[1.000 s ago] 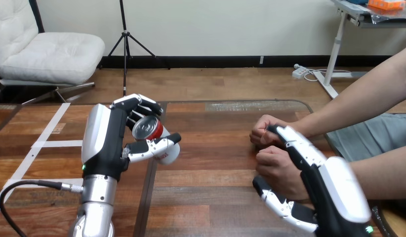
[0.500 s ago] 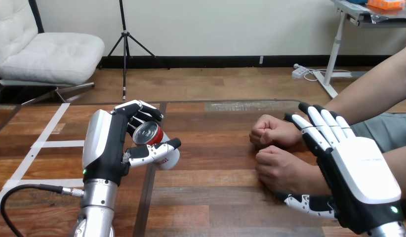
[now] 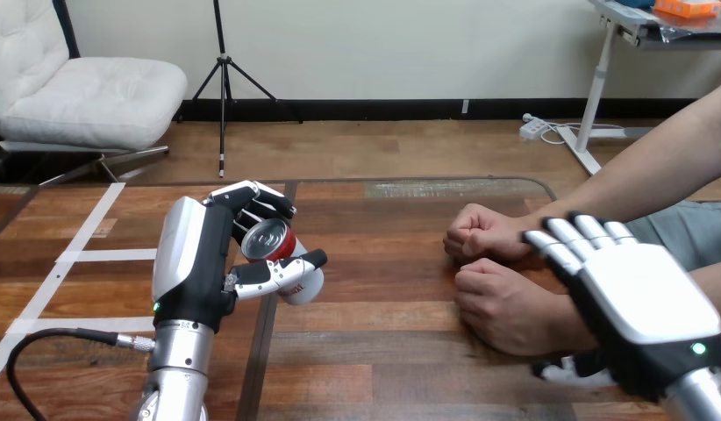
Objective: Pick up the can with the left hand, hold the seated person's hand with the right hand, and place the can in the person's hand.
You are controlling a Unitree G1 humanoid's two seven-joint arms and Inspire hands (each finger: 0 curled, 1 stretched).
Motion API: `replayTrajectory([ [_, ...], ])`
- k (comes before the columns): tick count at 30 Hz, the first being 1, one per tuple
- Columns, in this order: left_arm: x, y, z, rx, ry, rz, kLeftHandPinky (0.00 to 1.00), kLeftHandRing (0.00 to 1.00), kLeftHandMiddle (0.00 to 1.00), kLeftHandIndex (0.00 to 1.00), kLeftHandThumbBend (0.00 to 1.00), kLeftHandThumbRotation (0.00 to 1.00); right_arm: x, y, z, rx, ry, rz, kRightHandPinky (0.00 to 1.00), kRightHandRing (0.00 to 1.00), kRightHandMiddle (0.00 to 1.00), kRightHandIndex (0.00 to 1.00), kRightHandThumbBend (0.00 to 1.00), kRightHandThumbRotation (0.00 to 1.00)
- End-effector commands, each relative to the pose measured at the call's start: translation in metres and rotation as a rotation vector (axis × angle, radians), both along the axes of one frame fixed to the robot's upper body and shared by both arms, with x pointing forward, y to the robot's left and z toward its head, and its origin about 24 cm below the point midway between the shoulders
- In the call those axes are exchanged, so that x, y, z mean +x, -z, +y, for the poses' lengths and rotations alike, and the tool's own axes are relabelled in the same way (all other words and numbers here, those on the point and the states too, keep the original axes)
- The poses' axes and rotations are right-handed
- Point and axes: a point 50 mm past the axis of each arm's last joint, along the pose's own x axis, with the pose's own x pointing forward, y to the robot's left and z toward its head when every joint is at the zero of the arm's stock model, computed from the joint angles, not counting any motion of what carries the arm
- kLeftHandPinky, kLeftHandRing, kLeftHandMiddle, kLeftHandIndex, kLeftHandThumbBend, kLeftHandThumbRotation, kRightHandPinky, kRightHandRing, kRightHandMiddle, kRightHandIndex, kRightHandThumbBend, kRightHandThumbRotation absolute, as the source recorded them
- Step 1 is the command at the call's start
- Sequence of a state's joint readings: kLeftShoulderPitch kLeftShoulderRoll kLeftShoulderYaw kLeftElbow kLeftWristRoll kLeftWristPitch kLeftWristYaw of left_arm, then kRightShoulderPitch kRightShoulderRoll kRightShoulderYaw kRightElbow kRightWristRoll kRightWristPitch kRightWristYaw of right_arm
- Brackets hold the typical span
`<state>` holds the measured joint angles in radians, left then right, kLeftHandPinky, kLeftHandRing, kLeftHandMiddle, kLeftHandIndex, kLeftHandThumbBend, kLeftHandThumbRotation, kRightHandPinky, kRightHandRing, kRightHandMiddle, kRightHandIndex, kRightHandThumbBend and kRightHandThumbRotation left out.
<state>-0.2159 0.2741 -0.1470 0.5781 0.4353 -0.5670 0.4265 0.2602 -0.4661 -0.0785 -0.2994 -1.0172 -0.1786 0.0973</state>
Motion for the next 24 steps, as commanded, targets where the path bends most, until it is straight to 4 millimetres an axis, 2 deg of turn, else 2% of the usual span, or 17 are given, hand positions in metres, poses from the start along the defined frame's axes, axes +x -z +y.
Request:
replayTrajectory([
  [1,0.012,-0.026,-0.006,-0.031,0.023,-0.118,0.33,0.40,0.47,0.49,0.70,0.00,0.015,-0.026,0.006,-0.076,-0.038,-0.081,1.00,1.00,0.95,0.91,0.87,0.19],
  [8,0.012,-0.026,-0.005,-0.027,0.021,-0.114,0.33,0.40,0.47,0.49,0.70,0.00,0.020,-0.027,0.003,-0.135,-0.034,-0.018,1.00,1.00,0.96,0.91,0.85,0.22],
  [24,0.012,-0.025,-0.005,-0.023,0.022,-0.111,0.33,0.40,0.47,0.49,0.69,0.00,0.033,-0.029,-0.005,-0.227,0.008,0.090,1.00,0.99,0.94,0.89,0.83,0.18],
])
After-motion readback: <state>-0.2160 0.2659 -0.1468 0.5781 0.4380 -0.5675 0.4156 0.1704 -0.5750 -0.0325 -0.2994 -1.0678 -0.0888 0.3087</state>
